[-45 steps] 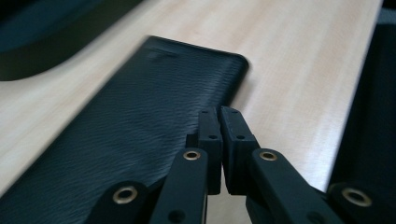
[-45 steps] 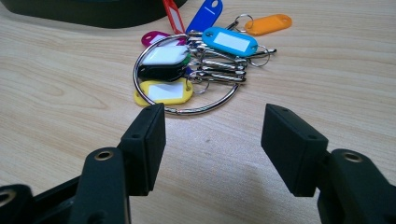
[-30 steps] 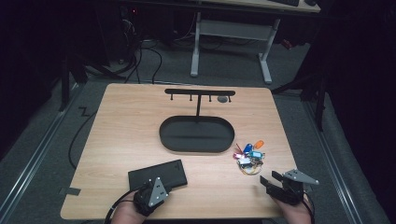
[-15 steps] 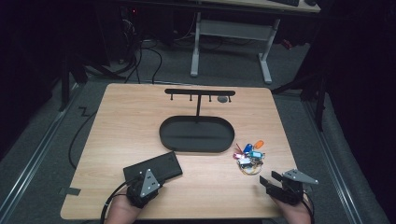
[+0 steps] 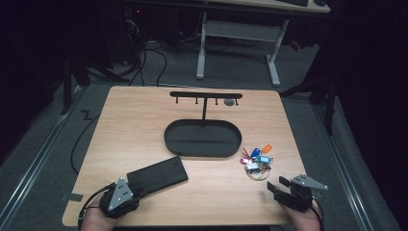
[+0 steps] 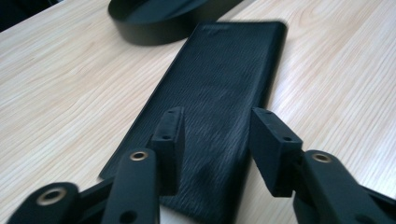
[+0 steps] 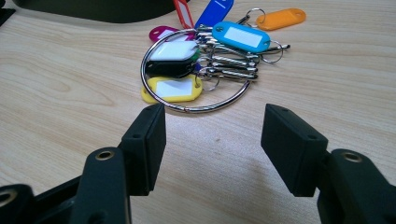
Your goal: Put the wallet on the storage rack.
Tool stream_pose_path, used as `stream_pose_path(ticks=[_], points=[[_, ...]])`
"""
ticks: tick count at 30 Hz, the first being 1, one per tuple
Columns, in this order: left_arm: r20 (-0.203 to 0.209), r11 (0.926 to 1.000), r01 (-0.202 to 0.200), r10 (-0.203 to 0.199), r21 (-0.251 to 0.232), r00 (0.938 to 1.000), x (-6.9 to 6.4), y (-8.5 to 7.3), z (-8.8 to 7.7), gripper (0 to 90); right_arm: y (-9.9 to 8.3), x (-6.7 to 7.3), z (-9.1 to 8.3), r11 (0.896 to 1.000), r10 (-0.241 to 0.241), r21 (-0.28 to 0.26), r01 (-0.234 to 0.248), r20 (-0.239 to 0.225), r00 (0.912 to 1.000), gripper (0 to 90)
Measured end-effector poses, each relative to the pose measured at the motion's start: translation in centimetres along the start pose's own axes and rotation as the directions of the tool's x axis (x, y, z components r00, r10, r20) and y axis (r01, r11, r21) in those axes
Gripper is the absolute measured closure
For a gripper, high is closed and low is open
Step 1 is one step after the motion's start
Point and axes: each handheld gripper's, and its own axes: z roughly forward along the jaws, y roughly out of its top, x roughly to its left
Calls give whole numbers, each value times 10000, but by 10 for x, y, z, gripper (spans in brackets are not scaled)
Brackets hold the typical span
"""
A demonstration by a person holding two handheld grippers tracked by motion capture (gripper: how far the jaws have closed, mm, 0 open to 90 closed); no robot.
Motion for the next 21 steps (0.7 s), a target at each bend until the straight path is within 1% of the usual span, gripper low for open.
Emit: stream_pose_path(ticks=[2, 3, 4, 5, 6, 9, 10, 11, 16, 18, 19, 20, 21], points=[[-128, 9994, -236, 239, 245, 9996, -1, -5, 0, 539, 0, 0, 0, 10000, 6, 34, -6, -16, 10000, 407], [-129, 9977, -503, 510, 462, 9986, -2, -9, 1, 508, 0, 0, 1, 10000, 1, 59, 0, -45, 10000, 407], [-123, 9968, -595, 602, 533, 9981, -3, -10, 3, 504, 0, 0, 2, 10000, -2, 43, 2, -54, 10000, 407], [-123, 9968, -595, 602, 533, 9981, -3, -10, 3, 497, 1, 1, 2, 10000, 1, 64, -1, -66, 10000, 407], [-73, 9957, -706, 711, 601, 9974, -3, -11, 4, 497, 1, 1, 2, 10000, 1, 64, -1, -66, 10000, 407], [-19, 9946, -842, 845, 613, 9964, -4, -11, 7, 470, 1, 1, 2, 9999, 41, 97, -40, -78, 10000, 407], [-57, 9942, -892, 897, 609, 9960, -5, -11, 8, 470, 1, 1, 2, 9999, 41, 97, -40, -78, 10000, 407], [-106, 9926, -1045, 1054, 610, 9944, -6, -11, 10, 464, 0, 1, 2, 9999, 65, 108, -64, -89, 9999, 407], [-58, 9927, -1081, 1085, 539, 9941, -5, -11, 13, 463, 0, 1, 3, 9999, 55, 134, -54, -111, 9999, 407], [-99, 9916, -1177, 1184, 529, 9929, -6, -12, 15, 466, 0, 2, 3, 9999, 65, 160, -63, -109, 9999, 408], [-153, 9896, -1333, 1343, 542, 9908, -7, -13, 15, 466, 0, 2, 3, 9999, 65, 160, -63, -109, 9999, 408], [-222, 9864, -1555, 1568, 529, 9874, -8, -14, 15, 471, 0, 1, 3, 9999, 36, 135, -35, -94, 9999, 408], [-277, 9843, -1682, 1698, 529, 9851, -9, -15, 15, 476, 0, 1, 2, 9999, 12, 108, -11, -92, 10000, 408]])
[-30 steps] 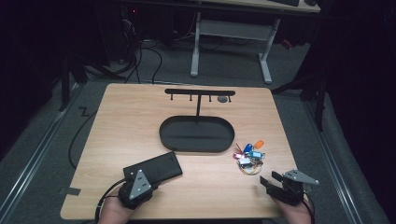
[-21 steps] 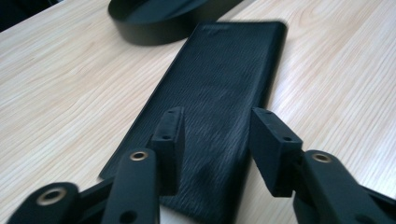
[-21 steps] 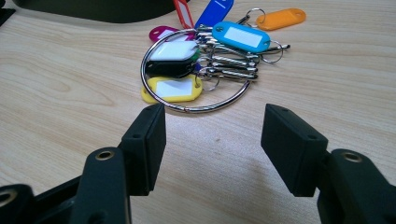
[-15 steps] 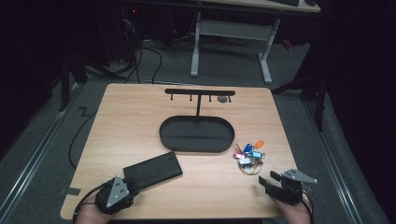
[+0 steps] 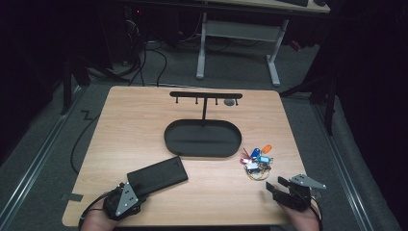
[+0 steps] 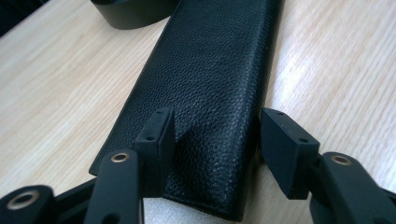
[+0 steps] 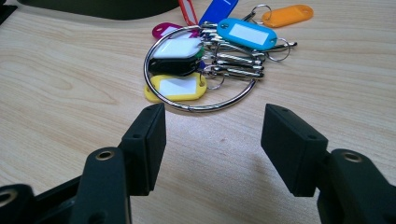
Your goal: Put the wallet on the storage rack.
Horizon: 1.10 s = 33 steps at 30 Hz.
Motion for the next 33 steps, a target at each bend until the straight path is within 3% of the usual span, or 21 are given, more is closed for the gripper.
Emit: stream_pose_path(ticks=[16, 20, 25, 33], points=[[0, 9996, -202, 203, -185, 9998, -2, 2, -3, 661, 0, 0, -1, 10000, 86, -49, -87, -38, 10000, 408], [-127, 9988, -437, 435, -211, 9990, -4, 3, -3, 702, 0, 0, 0, 9999, 108, -53, -109, -59, 9999, 409], [-215, 9988, -449, 444, -208, 9988, -6, 6, -4, 755, -1, -1, -1, 9999, 151, -61, -152, -75, 9999, 409], [-107, 9965, 52, -61, -831, 9999, -4, 9, -11, 781, -1, -1, -2, 9998, 170, -79, -171, -79, 9998, 409]])
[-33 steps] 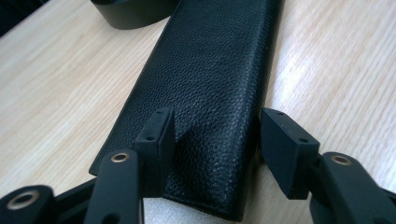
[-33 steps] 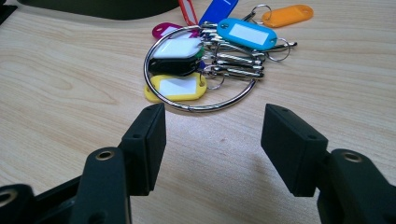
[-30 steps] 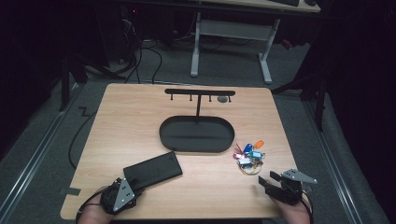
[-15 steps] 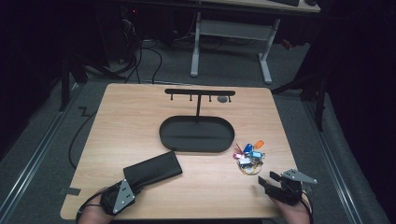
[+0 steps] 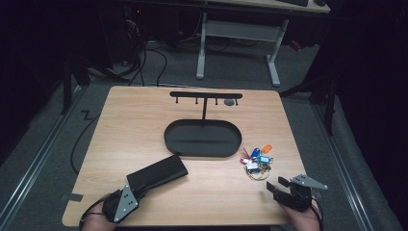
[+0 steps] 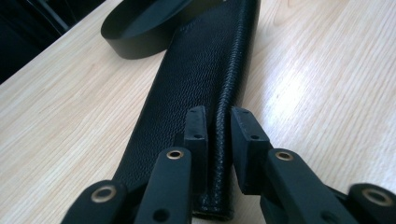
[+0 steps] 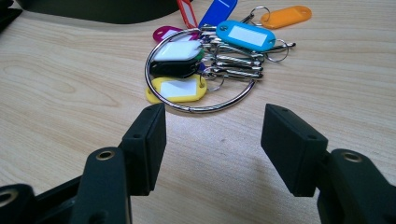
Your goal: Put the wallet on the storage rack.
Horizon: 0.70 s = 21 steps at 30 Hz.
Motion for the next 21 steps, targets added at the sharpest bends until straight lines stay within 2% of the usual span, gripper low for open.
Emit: stream_pose_path(ticks=[6, 7, 9, 13, 21], points=[[195, 9994, 268, -264, -221, 9995, 0, 3, -4, 786, 0, 0, 0, 10000, -26, -1, 26, -1, 10000, 409], [313, 9979, 528, -517, -368, 9982, 1, 5, -6, 786, 0, 0, 0, 10000, -25, 3, 25, -5, 10000, 409], [328, 9973, 608, -594, -421, 9977, 1, 6, -7, 787, 0, 0, 1, 10000, -38, 0, 38, -19, 10000, 410], [500, 9919, 1068, -1035, -686, 9934, 3, 8, -10, 791, 0, 0, 1, 10000, -39, 36, 39, -11, 10000, 409], [621, 9829, 1545, -1489, -997, 9869, 5, 11, -14, 797, 0, 0, 1, 10000, -39, 41, 39, -15, 10000, 410]])
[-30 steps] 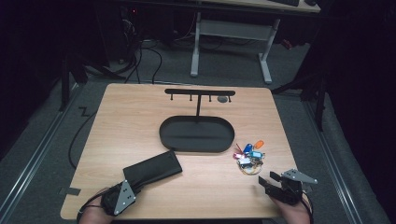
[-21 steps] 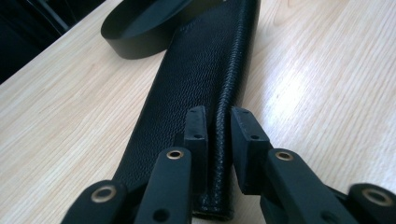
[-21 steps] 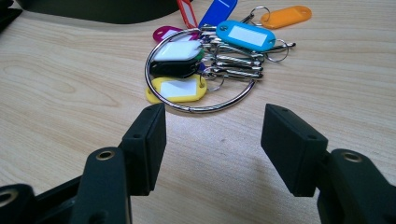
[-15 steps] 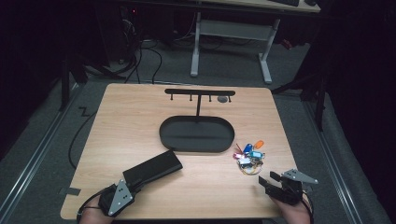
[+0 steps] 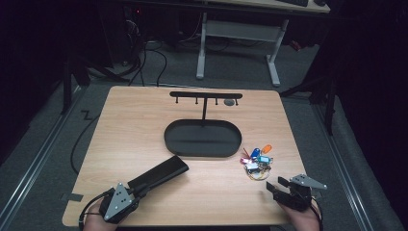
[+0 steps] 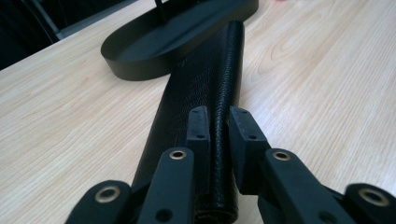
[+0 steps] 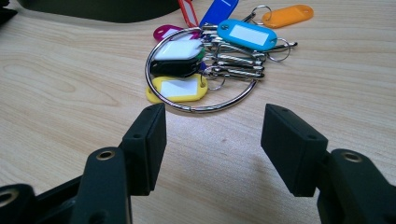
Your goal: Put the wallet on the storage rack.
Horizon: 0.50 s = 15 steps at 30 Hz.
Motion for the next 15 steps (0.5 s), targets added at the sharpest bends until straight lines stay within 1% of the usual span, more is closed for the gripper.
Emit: stream_pose_path(ticks=[4, 6, 7, 8, 9, 10, 11, 13, 15], points=[[137, 9985, 460, -456, -306, 9989, 1, 3, -3, 801, 0, 1, 0, 10000, 37, 26, -37, -13, 10000, 410], [180, 9980, 518, -512, -349, 9985, 1, 3, -4, 801, 0, 1, 0, 10000, 31, 21, -31, -10, 10000, 410], [222, 9971, 637, -628, -411, 9978, 1, 3, -4, 803, 0, 1, 0, 10000, 33, 23, -33, -14, 10000, 410], [391, 9927, 1080, -1060, -529, 9936, 3, 3, -5, 805, 0, 0, 0, 10000, 23, 37, -23, -7, 10000, 410], [444, 9908, 1239, -1215, -546, 9916, 3, 3, -5, 805, 0, 1, 0, 10000, 29, 33, -29, -14, 10000, 410], [458, 9892, 1357, -1333, -562, 9900, 4, 3, -5, 805, 0, 1, 0, 10000, 29, 32, -29, -14, 10000, 410], [458, 9892, 1357, -1333, -562, 9900, 4, 3, -5, 806, 0, 1, 0, 10000, 29, 32, -29, -14, 10000, 410], [530, 9853, 1595, -1564, -607, 9863, 5, 4, -6, 806, 0, 1, 0, 10000, 28, 30, -28, -15, 10000, 410], [573, 9840, 1641, -1603, -688, 9854, 4, 5, -7, 807, 0, 1, 0, 10000, 28, 35, -28, -11, 10000, 410]])
